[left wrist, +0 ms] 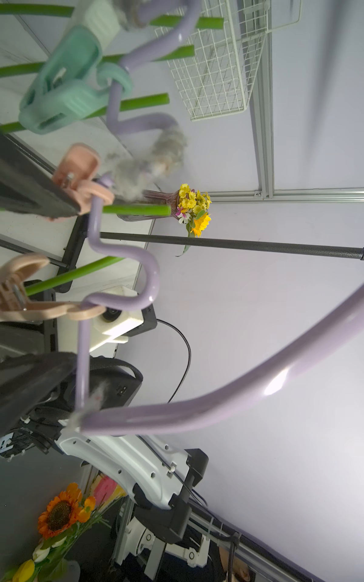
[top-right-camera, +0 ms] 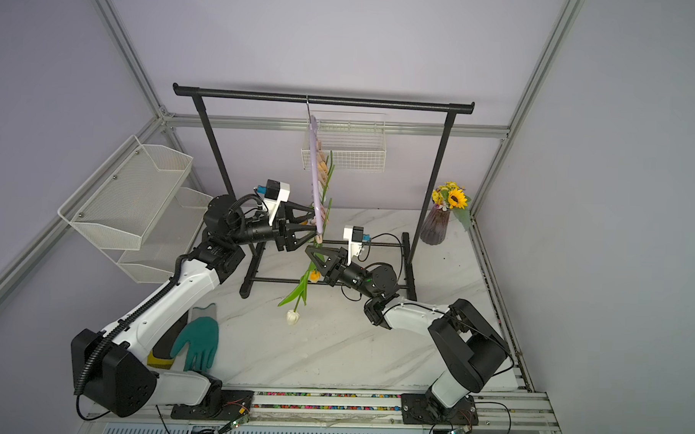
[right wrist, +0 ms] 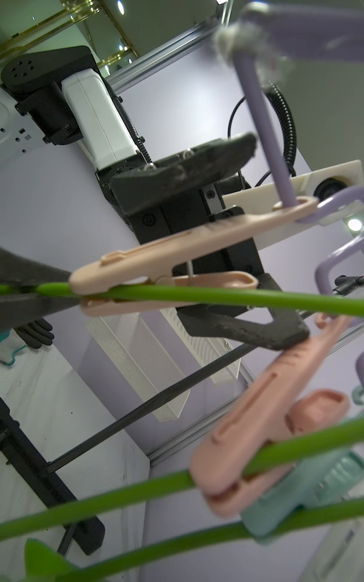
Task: Dry the flowers on a clothes hanger
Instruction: Clamp the flower onto the hanger, then reset both arms
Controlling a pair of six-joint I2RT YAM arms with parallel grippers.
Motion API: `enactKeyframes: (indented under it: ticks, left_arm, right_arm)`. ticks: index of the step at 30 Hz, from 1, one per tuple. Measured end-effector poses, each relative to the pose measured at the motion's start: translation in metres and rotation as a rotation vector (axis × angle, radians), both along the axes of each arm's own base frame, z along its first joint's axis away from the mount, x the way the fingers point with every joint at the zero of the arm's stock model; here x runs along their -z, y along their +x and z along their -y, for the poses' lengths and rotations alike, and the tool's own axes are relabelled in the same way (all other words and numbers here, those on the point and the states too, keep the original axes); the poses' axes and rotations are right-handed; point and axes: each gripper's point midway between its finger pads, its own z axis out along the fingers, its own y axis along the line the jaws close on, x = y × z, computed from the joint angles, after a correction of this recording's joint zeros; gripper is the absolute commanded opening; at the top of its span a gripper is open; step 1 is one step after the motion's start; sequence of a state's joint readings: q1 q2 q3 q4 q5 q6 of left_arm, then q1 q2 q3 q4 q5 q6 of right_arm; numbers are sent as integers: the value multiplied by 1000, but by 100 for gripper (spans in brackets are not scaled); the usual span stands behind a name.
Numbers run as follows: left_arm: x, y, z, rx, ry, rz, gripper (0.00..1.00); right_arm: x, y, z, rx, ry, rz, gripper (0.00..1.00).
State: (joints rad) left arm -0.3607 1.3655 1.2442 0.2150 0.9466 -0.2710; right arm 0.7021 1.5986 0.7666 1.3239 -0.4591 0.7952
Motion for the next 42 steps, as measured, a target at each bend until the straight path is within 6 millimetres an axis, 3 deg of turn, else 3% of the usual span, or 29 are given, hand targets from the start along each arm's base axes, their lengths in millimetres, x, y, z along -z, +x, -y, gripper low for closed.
enactKeyframes:
  ticks: [2, 9, 12, 20, 24, 29, 35, 39, 42]
  left_arm:
    - [-1, -1, -2, -13, 5, 1, 84]
    - [-17, -15, -15, -83, 14, 63, 100]
    - [-12, -22, -23, -126, 16, 58, 100]
    - [32, -21, -50, -325, 41, -60, 100]
    - [51, -17, -74, -490, 42, -111, 100]
    - [78, -5, -109, -717, 39, -163, 100]
    - [134, 8, -157, -1010, 81, -229, 100]
    - [168, 12, -188, -1184, 117, -236, 100]
    - [187, 14, -207, -1294, 132, -205, 100]
  right_arm:
    - [0, 0, 1, 8, -3, 9, 2]
    - [1, -4, 7, 53, -39, 48, 25]
    - [2, -9, 13, 82, -71, 76, 35]
    - [12, -15, 27, 173, -189, 120, 44]
    - [25, -18, 39, 238, -277, 131, 59]
    - [34, -11, 57, 358, -388, 126, 64]
    - [54, 12, 94, 604, -512, 43, 75]
    - [82, 34, 132, 834, -616, -60, 91]
    - [112, 52, 166, 1034, -727, -154, 96]
